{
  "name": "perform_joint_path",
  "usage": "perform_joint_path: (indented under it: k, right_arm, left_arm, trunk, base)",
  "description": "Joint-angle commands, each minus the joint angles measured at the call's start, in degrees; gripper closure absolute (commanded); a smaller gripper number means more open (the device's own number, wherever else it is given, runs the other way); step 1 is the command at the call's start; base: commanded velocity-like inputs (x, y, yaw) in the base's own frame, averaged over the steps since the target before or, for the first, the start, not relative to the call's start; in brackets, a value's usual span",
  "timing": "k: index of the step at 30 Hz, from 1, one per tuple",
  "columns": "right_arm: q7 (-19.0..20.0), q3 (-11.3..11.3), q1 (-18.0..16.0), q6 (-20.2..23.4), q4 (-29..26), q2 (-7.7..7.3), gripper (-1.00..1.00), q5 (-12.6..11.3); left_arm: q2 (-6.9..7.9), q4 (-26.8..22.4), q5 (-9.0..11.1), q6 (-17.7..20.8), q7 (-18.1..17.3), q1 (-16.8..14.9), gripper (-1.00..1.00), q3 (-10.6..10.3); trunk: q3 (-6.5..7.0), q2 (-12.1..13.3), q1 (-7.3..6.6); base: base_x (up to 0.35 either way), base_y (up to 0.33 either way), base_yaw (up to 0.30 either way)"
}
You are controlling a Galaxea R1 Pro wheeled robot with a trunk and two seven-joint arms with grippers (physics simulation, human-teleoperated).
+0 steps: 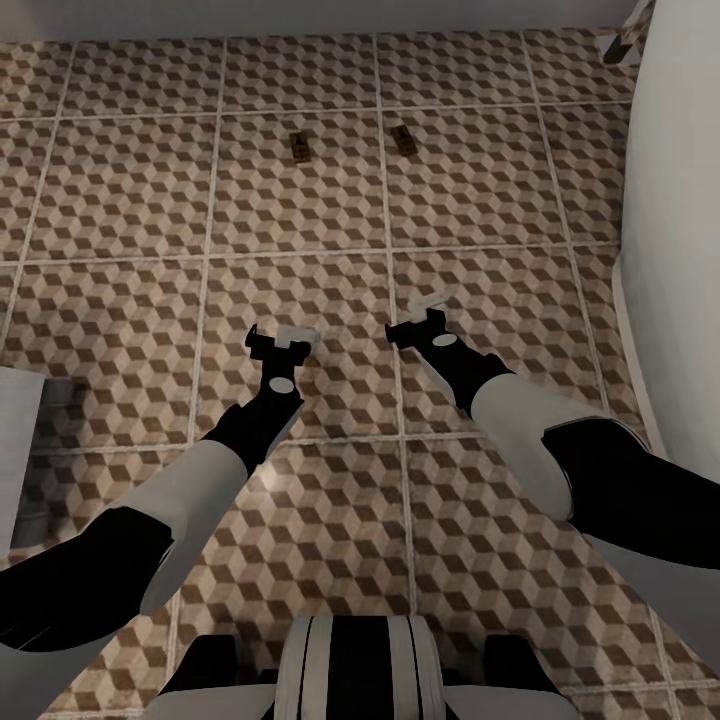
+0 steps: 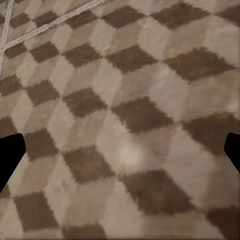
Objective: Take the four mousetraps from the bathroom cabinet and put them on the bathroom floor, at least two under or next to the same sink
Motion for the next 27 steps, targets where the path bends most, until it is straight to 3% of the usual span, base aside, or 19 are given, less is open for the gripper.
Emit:
perform_joint_path:
  k: [1, 20, 27]
  right_arm:
    - [-0.27, 0.02, -0.04, -0.13, 0.09, 0.02, -1.00, 0.60]
    - [-0.27, 0.02, -0.04, -0.13, 0.10, 0.02, -1.00, 0.61]
    - [-0.27, 0.02, -0.04, -0.13, 0.19, 0.02, -1.00, 0.60]
  left_arm:
    - [0.00, 0.01, -0.40, 0.02, 0.39, 0.00, -1.00, -0.19]
    - [0.06, -1.71, -0.28, 0.09, 4.04, 0.31, -1.00, -0.28]
    - [0.06, -1.74, -0.26, 0.17, 4.32, 0.48, -1.00, -0.28]
  trunk:
    - [-0.03, -0.01, -0.01]
    - [-0.03, -0.01, -0.01]
    - [1.53, 0.08, -0.19]
  base:
    - [-0.012, 0.000, 0.000]
    - [-0.002, 0.000, 0.000]
    - [0.000, 0.000, 0.000]
